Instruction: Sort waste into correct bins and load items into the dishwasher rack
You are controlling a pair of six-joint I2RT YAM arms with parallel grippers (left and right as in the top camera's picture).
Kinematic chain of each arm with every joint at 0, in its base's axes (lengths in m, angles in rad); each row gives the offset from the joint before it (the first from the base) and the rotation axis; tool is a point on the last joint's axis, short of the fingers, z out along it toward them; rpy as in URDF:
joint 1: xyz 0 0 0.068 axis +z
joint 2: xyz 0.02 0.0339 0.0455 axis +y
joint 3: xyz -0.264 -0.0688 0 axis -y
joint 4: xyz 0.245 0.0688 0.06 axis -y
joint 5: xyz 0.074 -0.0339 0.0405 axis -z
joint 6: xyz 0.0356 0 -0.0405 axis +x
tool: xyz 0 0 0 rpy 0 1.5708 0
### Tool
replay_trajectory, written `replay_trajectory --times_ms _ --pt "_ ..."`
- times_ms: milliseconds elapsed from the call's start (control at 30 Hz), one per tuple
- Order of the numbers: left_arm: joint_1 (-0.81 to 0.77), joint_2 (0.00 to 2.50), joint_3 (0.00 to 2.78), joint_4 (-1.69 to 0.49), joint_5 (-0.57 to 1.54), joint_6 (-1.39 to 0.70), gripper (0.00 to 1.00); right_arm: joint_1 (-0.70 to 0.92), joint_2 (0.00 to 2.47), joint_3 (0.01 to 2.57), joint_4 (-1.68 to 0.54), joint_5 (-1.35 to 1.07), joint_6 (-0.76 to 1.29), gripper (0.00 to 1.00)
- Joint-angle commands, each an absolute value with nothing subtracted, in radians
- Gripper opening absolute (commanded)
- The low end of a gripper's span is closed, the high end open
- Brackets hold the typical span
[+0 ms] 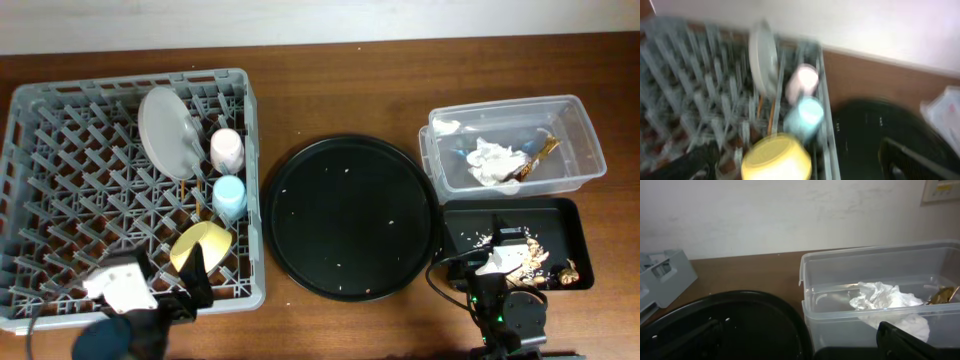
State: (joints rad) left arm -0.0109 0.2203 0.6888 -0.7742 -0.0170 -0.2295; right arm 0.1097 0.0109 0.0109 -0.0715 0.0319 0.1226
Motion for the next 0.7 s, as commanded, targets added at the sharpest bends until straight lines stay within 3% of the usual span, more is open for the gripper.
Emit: replay_trajectory --times_ms 0,167,267,500,667 --pt "0.015 0.074 0.483 -0.502 -0.022 -0.239 0.99 0.103 0.003 0.006 -0.079 0.03 0.116 0.99" --pt "0.013 0.005 0.248 0.01 -0.013 -0.239 1.0 0.103 0.004 0.006 -0.079 0.03 0.116 0.99" --pt "0.01 0.005 0.155 0.179 -0.011 -0.238 0.99 0.103 0.004 0.006 -0.079 0.03 0.116 0.99" --pt "0.007 0.005 0.015 0.159 -0.011 -0.238 0.99 0.103 0.003 0.006 -0.079 0.03 0.116 0.99" --pt "0.005 0.005 0.009 -0.019 -0.011 -0.193 0.99 0.103 0.003 0.006 -0.079 0.03 0.116 0.99"
